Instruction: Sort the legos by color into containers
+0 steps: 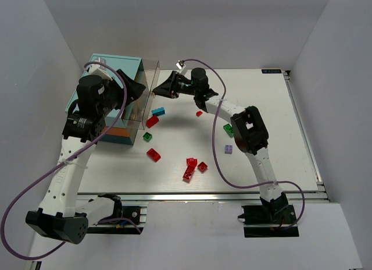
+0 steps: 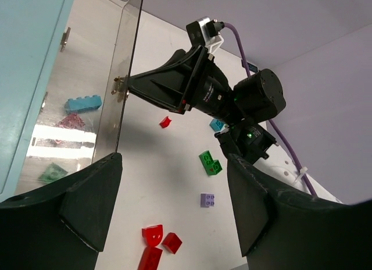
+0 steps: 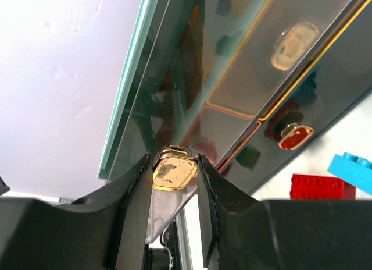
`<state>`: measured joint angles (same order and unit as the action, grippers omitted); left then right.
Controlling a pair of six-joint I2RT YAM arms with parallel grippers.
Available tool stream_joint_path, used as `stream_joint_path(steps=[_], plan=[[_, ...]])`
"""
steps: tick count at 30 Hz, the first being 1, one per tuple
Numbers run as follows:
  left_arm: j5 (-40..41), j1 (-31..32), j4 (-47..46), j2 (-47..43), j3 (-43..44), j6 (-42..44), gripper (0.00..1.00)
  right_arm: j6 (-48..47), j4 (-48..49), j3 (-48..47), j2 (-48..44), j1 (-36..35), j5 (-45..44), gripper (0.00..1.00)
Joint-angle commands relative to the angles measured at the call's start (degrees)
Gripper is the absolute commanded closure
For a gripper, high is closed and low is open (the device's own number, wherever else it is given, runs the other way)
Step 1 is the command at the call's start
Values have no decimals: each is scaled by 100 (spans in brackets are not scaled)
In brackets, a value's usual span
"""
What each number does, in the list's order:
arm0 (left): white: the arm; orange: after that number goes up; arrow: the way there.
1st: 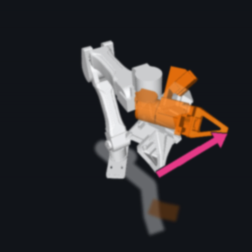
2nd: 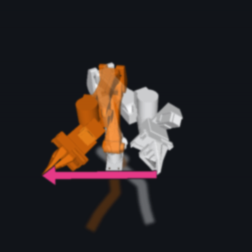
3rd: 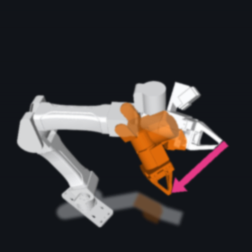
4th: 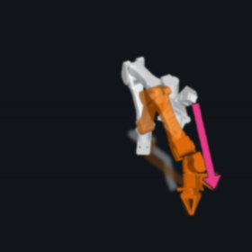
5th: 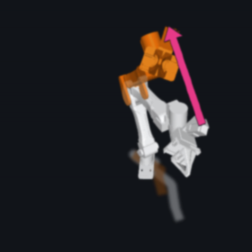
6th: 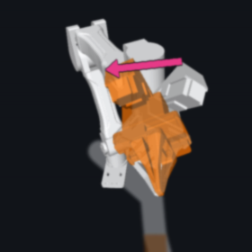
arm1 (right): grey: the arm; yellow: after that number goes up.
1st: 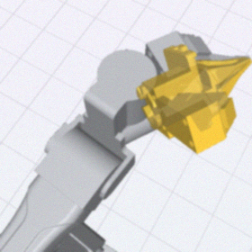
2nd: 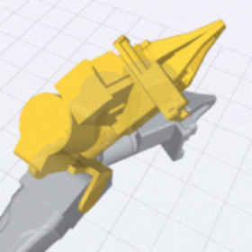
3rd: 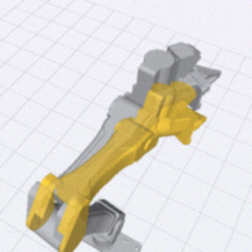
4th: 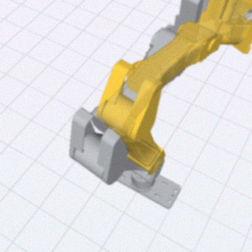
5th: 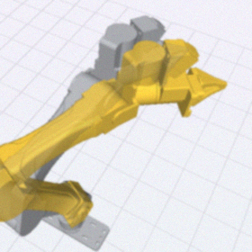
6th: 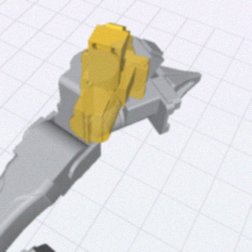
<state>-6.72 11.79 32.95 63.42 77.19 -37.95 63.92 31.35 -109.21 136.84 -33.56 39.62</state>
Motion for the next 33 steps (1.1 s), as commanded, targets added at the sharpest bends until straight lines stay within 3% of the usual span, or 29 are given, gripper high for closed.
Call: stream_joint_path(steps=[1,3,11,12,15,18,23,24,25,26,29,30,32,33], plan=[[-242,16,-157,-102,-64,60,18,-512,-24,119,-306,420,-156,86],[-425,16,-96,-49,-11,95,19,-565,2,67,-280,455,37,72],[-1357,69,335,337,253,280,28,-828,2,399,-561,596,669,39],[-1428,69,413,381,244,289,29,-907,2,479,-692,622,722,28],[-1657,183,536,522,270,437,30,-1197,-137,778,-965,737,1039,12],[-1710,340,633,663,446,604,32,-1810,-497,1059,-1351,947,1425,11],[-1771,832,827,1128,631,772,39,-4742,-2683,1551,-2500,1431,1699,14],[-1684,964,810,1294,605,781,40,-5871,-3061,1743,-2652,1484,1638,18],[-1614,1096,810,1383,604,798,41,-6343,-3422,1876,-2819,1606,1480,22],[-1430,1376,853,1601,657,851,44,-7044,-3834,2155,-3107,1703,1418,35],[-1061,1868,1028,2024,894,974,48,-7498,-4014,2692,-3714,2046,1268,56],[-781,1966,1238,2347,1147,1096,48,-7647,-4049,2833,-3830,2099,1224,70],[-429,2229,1485,2709,1464,1228,50,-7876,-4163,3133,-4145,2327,1259,81],[-287,2301,1739,2876,1805,1420,52,-8078,-4468,3177,-4226,2363,1329,80]])
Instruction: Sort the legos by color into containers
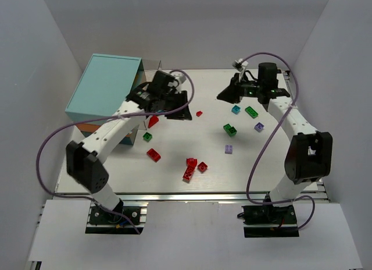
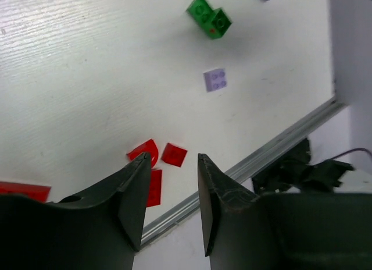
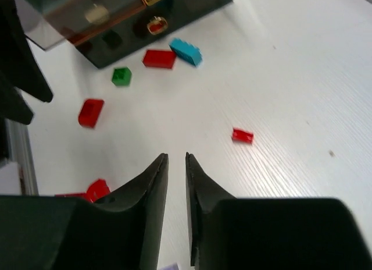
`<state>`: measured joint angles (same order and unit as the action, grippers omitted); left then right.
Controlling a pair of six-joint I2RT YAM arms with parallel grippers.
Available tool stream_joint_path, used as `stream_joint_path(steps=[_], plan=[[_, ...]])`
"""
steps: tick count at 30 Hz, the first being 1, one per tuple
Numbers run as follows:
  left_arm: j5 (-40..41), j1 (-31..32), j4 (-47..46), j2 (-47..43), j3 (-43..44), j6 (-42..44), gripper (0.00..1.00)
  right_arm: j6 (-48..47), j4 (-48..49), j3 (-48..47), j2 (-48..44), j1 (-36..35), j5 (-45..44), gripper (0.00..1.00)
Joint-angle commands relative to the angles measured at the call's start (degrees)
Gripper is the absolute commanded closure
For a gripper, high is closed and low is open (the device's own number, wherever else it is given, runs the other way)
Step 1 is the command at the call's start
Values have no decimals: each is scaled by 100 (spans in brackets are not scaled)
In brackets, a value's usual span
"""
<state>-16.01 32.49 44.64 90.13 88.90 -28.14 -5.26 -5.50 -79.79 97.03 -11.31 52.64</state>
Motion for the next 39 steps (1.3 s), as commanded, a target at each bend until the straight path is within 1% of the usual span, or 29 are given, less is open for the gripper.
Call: stream_joint_path(steps=[1,2,3,4,5,6,8,9,10,11,13,16,19,20,21,23,24,25,29,34,39], plan=[[834,301,694,529,785,537,53,-1675,-1039,271,-316,242,209,75],[897,415,895,689,934,616,53,-1950,-1259,280,-447,278,290,62],[924,416,984,821,1066,730,53,-2153,-1670,288,-527,331,343,52],[898,512,1037,1031,1242,757,53,-2433,-1831,297,-571,401,369,46],[872,565,1099,1103,1270,775,53,-2523,-1980,297,-650,454,378,36],[828,670,1099,1138,1252,792,52,-2559,-2077,297,-703,489,352,32],[644,776,1021,1156,963,793,47,-2524,-2166,358,-799,682,229,28],[591,837,1003,1121,823,793,45,-2472,-2157,359,-826,752,142,27],[521,951,976,1086,665,793,38,-2419,-2175,367,-844,892,-16,27],[459,1004,898,973,359,784,36,-2375,-2201,368,-844,946,-43,26],[362,1188,836,849,67,740,31,-2375,-2306,376,-827,1052,-79,25],[274,1487,774,682,-329,652,29,-2366,-2386,464,-800,1289,-53,24],[405,1760,774,655,-654,564,29,-2357,-2395,534,-783,1342,-79,23],[615,1952,765,655,-829,486,28,-2348,-2386,552,-782,1359,-87,22],[617,2032,730,655,-918,433,29,-2348,-2395,552,-756,1360,-87,22],[941,2234,660,646,-1059,301,28,-2340,-2386,578,-756,1386,-87,21],[1246,2296,651,655,-1146,161,27,-2331,-2395,596,-747,1403,-105,21],[1397,2349,625,647,-1182,90,25,-2331,-2395,631,-765,1404,-114,20],[1987,2508,537,787,-1261,-121,24,-2331,-2403,728,-818,1412,-123,18],[2137,2666,501,1216,-1235,-139,24,-2339,-2403,719,-844,1430,-87,17],[2268,2780,458,1481,-1235,-139,26,-2322,-2403,728,-879,1465,-96,17]])
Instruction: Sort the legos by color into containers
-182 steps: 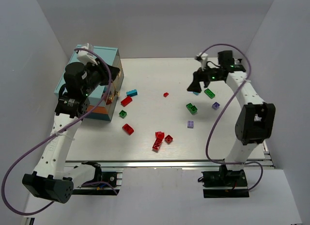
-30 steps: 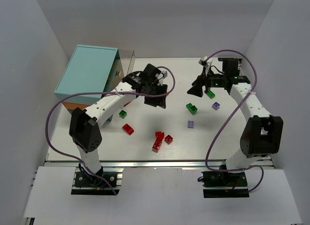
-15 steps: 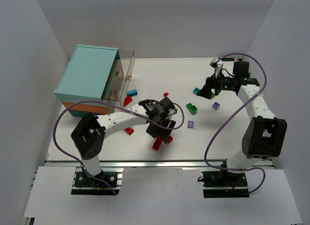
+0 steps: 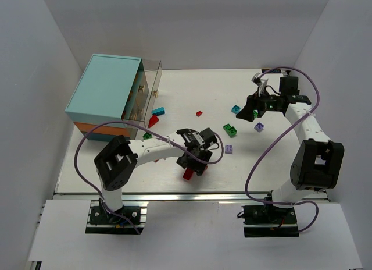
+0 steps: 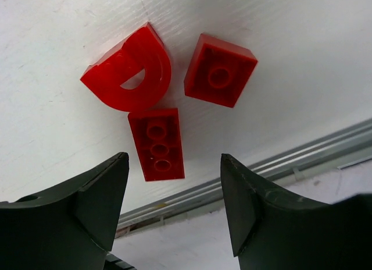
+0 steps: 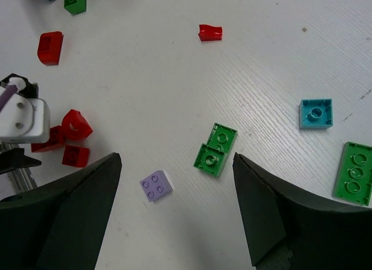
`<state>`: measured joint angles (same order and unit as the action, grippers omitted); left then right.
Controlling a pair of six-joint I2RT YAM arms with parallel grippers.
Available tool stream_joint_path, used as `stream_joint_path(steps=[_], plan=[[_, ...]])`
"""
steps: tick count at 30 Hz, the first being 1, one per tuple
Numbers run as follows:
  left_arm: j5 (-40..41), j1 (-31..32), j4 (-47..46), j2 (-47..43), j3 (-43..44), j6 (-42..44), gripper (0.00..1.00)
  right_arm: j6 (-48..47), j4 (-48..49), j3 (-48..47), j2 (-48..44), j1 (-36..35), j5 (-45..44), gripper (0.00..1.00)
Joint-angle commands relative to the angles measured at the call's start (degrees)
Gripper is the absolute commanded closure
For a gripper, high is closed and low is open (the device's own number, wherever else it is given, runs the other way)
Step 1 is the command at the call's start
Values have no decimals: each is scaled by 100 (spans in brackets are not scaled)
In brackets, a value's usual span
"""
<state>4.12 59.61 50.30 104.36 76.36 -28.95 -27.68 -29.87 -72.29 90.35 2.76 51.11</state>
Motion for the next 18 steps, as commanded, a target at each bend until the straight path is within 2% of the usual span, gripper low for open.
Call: stream_joint_path(steps=[1,9,13,14,16,17,18], plan=[[308,129,-82,102,-7,-67,26,-79,16,-4,-228,57,74,17],[581,129,-187,357,-95,-120,31,-88,16,119,-316,110,136,17],[564,129,-284,437,-209,-137,44,-62,25,75,-281,128,162,17],[581,129,-310,428,-261,-146,53,-53,34,66,-272,128,171,17],[643,129,-302,349,-262,-172,62,-53,16,40,-263,137,162,17],[669,129,-284,314,-218,-172,71,-62,-10,40,-263,137,153,17],[713,129,-249,183,-183,-181,74,-88,-19,40,-272,128,153,17]])
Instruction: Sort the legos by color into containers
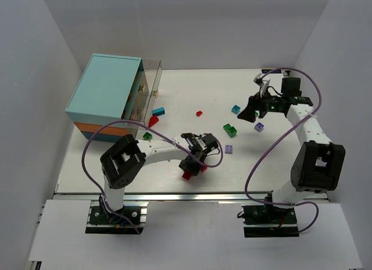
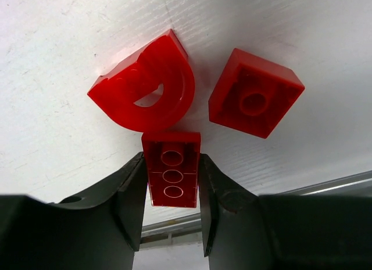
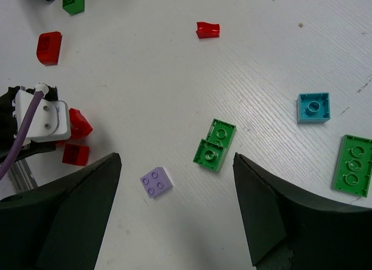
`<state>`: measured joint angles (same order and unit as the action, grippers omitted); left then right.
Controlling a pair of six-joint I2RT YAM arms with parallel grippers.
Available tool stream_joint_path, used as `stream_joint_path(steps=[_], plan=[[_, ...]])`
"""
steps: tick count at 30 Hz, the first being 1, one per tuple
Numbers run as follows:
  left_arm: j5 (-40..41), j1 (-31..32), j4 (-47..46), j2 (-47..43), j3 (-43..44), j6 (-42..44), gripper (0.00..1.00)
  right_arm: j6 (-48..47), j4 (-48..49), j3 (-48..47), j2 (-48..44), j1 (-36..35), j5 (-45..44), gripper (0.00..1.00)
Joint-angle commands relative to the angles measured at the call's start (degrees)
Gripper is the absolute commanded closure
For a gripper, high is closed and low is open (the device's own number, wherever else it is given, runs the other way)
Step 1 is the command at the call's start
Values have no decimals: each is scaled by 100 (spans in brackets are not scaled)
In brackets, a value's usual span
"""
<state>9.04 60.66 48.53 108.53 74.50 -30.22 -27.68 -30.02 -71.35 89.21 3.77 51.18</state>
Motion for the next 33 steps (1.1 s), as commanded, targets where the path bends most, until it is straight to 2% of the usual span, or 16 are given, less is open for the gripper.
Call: stream_joint_path(steps=[1,4,5,6,10,14,15,17,18,22,28,31,32,33], plan=[[247,24,-37,-314,55,-46,76,-123,-39,-54,-150,36,156,17],[300,24,95,-718,363,-46,87,-368,-223,-28,-158,19,269,20],[300,-71,121,-867,451,-54,95,-457,-284,-19,-176,18,287,21],[283,-133,95,-1043,556,-72,97,-579,-433,-2,-193,-25,314,24],[694,-423,138,-1878,1004,-63,100,-1002,-575,279,-342,-104,446,35],[1099,-941,560,-1932,1961,156,100,-1502,-803,481,-466,-254,516,51],[1196,-1064,656,-1932,2155,270,100,-1547,-838,525,-492,-358,542,60],[1564,-1486,771,-1862,2708,402,100,-1617,-821,665,-579,-368,569,69],[1670,-1635,789,-1827,2849,533,100,-1635,-804,710,-606,-681,560,70],[1952,-2452,754,-1643,3334,849,100,-1565,-558,930,-817,-1088,446,70],[2234,-3183,1114,-1080,4150,1228,100,-1354,-206,1062,-888,-1686,165,63],[2252,-3438,1185,-939,4354,1509,100,-1345,-171,1071,-853,-1915,16,53],[2251,-3491,1185,-922,4336,1554,98,-1345,-145,1071,-835,-1950,-28,46],[2243,-3596,1150,-913,4197,1597,93,-1336,-136,1071,-809,-2063,-64,44]])
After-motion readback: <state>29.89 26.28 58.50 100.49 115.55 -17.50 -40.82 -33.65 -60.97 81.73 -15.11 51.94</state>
